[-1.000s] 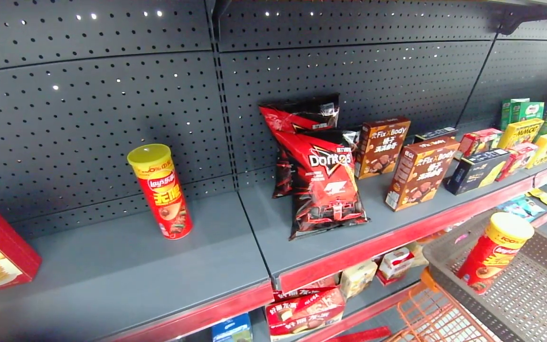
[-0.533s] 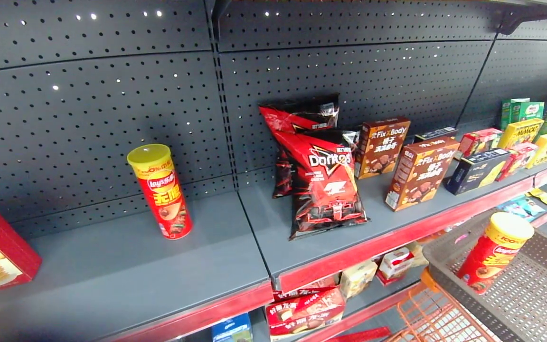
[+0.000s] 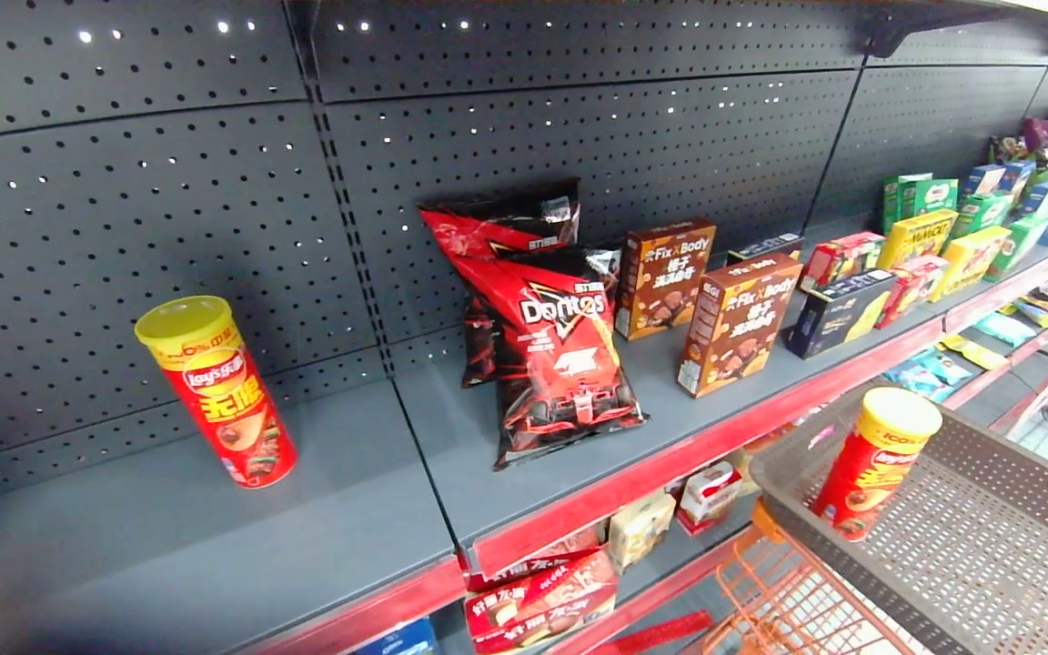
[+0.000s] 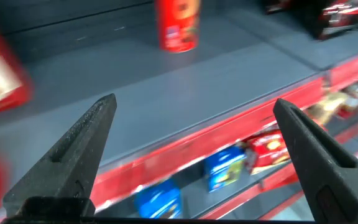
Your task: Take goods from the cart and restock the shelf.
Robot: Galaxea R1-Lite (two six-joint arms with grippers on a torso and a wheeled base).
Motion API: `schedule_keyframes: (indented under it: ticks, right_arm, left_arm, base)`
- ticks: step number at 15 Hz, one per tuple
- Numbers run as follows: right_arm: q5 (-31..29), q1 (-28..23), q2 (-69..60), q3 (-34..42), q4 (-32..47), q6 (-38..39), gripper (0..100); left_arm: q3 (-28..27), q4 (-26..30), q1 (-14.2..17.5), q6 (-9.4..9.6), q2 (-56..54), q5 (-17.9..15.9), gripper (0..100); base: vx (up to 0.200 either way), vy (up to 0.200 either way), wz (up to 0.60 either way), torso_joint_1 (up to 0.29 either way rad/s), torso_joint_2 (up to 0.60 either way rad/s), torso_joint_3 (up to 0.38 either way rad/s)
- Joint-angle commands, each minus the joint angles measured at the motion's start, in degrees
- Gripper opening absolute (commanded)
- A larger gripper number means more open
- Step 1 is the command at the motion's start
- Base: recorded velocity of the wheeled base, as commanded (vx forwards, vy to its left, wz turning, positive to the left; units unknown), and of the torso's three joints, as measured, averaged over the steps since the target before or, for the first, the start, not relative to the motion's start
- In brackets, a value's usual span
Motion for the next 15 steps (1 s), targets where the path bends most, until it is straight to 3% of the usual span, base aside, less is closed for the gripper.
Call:
schedule_keyframes:
  ticks: [1, 7, 11, 15]
  right_arm:
    - [0.0, 0.0, 0.1, 0.0, -0.1, 0.0, 100]
    - [0.0, 0.0, 0.1, -0.3, -0.1, 0.0, 100]
    - [0.0, 0.0, 0.1, 0.0, -0.8, 0.0, 100]
    - [0.0, -0.1, 0.1, 0.2, -0.8, 0.0, 100]
  left_arm:
    - [0.0, 0.0, 0.0, -0.12, 0.0, 0.0, 100]
    - [0.0, 0.0, 0.0, -0.12, 0.0, 0.0, 100]
    - [0.0, 0.0, 0.0, -0.56, 0.0, 0.1, 100]
    - [0.0, 0.0, 0.0, -0.56, 0.0, 0.1, 100]
  base:
    - [0.0, 0.0, 0.0, 0.0, 0.0, 0.0]
    - [0.0, 0.0, 0.0, 0.0, 0.0, 0.0]
    - [-0.2, 0.0, 0.0, 0.007, 0.0, 0.001]
    - [0.0, 0.0, 0.0, 0.0, 0.0, 0.0]
